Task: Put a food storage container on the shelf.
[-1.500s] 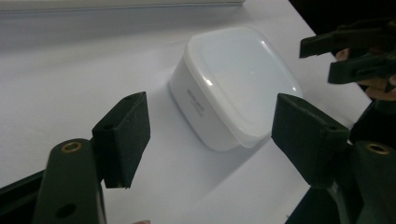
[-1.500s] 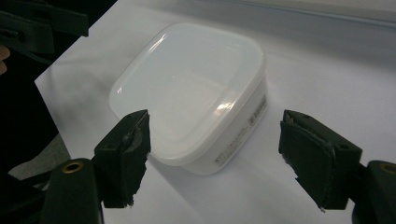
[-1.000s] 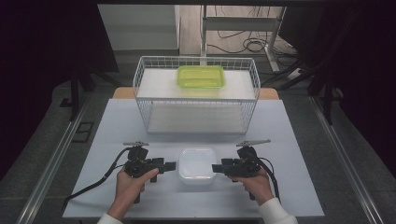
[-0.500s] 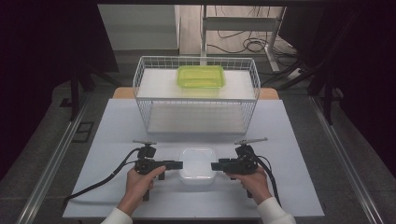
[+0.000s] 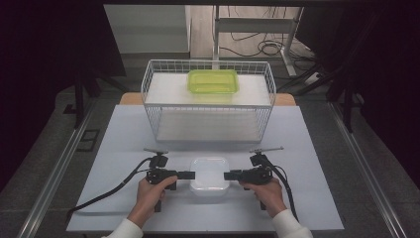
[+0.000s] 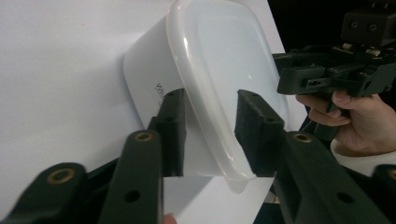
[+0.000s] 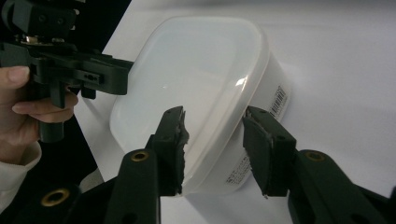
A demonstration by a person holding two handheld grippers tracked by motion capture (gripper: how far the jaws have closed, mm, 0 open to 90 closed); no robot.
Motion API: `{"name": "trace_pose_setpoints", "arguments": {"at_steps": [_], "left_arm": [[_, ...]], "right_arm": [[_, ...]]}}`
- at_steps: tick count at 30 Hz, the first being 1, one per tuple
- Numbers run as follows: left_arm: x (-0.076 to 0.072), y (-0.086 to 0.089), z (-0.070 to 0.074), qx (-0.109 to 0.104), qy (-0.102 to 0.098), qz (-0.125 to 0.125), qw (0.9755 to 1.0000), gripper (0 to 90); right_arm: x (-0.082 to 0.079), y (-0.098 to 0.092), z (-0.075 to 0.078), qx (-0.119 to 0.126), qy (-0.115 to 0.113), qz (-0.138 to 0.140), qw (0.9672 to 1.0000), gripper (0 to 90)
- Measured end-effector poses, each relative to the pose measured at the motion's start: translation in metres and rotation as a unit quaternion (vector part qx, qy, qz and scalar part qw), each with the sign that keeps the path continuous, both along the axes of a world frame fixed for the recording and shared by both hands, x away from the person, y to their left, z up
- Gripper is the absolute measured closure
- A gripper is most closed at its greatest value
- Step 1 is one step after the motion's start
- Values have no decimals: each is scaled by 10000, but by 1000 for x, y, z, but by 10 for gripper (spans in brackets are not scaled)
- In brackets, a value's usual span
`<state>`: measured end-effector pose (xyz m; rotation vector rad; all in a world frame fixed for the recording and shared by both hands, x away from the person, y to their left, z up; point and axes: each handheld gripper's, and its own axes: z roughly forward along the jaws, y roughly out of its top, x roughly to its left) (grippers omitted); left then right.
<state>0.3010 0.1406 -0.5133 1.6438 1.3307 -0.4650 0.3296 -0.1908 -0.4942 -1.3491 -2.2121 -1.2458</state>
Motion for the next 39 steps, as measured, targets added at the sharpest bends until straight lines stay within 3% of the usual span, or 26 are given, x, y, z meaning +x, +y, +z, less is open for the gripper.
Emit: {"name": "trace_pose_setpoints", "arguments": {"at_steps": [10,15,25,39], "left_arm": [[-3,2,2,-24,-4,58,10000,698],[-8,4,4,-100,-31,65,9999,734],[-11,7,9,-27,-215,75,9997,770],[-12,8,14,10,-394,47,9992,785]], "right_arm": [[1,-6,-2,313,405,-252,9984,672],[-2,-8,1,378,444,-246,9980,709],[-7,-10,9,517,281,-126,9982,781],[-8,-11,13,528,51,-48,9986,792]]}}
